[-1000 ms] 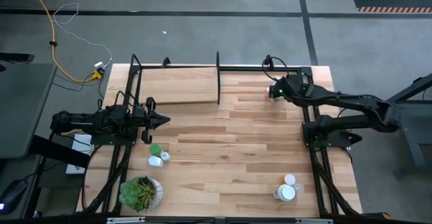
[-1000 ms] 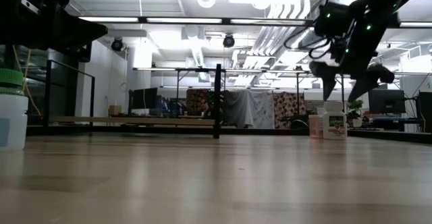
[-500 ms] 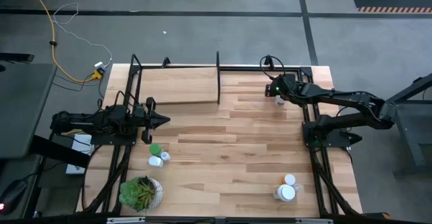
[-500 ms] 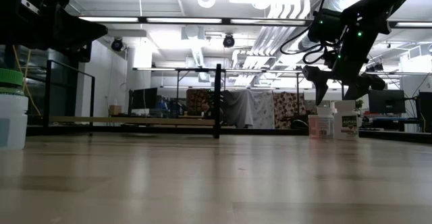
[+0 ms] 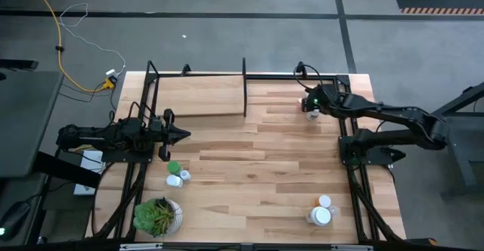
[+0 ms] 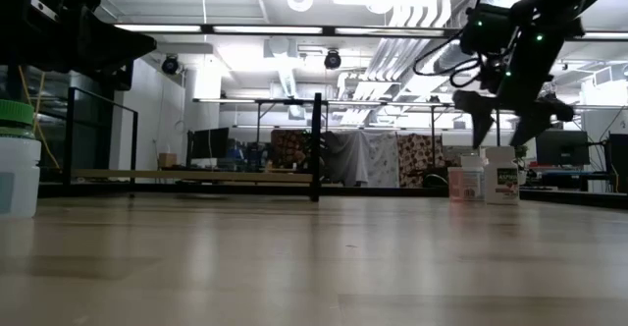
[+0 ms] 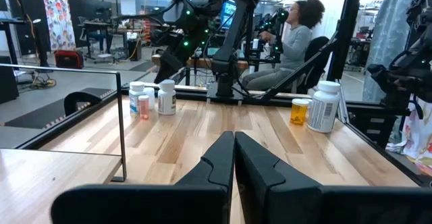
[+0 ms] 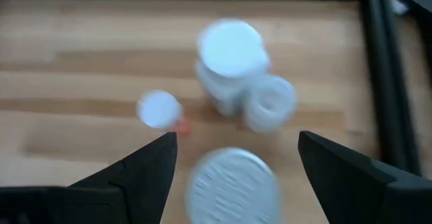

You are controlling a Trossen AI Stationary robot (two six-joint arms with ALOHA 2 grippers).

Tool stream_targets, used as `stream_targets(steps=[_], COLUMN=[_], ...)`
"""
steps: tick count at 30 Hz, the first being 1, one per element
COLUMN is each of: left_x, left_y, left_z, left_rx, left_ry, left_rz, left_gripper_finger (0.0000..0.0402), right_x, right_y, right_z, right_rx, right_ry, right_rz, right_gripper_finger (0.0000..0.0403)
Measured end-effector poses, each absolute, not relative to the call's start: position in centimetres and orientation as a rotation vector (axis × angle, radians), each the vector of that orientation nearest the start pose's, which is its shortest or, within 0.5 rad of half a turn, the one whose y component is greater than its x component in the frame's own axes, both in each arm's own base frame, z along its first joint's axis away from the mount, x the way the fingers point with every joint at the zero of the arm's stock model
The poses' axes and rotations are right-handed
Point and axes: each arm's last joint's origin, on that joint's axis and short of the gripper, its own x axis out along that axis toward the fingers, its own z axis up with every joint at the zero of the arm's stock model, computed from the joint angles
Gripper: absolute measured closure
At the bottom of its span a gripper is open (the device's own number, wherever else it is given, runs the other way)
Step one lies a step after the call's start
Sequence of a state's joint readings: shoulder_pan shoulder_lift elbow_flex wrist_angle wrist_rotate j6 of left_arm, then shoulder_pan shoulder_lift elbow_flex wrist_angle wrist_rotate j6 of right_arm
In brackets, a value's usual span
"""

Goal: Pick and place medicine bottles onto shelf by color
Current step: Put the top medium white pill bottle on the shelf

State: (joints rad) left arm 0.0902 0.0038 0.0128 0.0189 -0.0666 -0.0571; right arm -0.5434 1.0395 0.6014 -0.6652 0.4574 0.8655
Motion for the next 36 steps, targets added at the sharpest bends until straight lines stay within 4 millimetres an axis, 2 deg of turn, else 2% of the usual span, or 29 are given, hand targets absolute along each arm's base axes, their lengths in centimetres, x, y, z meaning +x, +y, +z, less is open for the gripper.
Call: stream_targets(steps=[3, 10, 20, 25, 31, 36], left_x=[9.7, 9.6, 9.6, 9.6, 9.6, 9.6], left_y=[1.1, 1.1, 1.1, 1.1, 1.1, 1.1], left_z=[16.9, 16.9, 16.9, 16.9, 16.9, 16.9], left_rx=[-0.058, -0.057, -0.058, -0.057, -0.057, -0.058], left_ry=[-0.032, -0.032, -0.032, -0.032, -0.032, -0.032], left_rz=[0.156, 0.156, 0.156, 0.156, 0.156, 0.156], left_gripper_finger=[0.0398, 0.0398, 0.0398, 0.0398, 0.0398, 0.0398], right_x=[14.0, 14.7, 13.7, 13.9, 14.0, 14.0], right_y=[-9.8, -9.3, -8.6, -8.7, -8.8, -8.8], right_z=[19.6, 19.7, 19.2, 19.3, 19.3, 19.3], right_rx=[0.782, 0.785, 0.812, 0.823, 0.82, 0.806], right_ry=[0.719, 0.71, 0.841, 0.809, 0.8, 0.812], right_rz=[-1.355, -1.288, -1.32, -1.303, -1.296, -1.286], right_gripper_finger=[0.0102, 0.0102, 0.0102, 0.0106, 0.0136, 0.0185])
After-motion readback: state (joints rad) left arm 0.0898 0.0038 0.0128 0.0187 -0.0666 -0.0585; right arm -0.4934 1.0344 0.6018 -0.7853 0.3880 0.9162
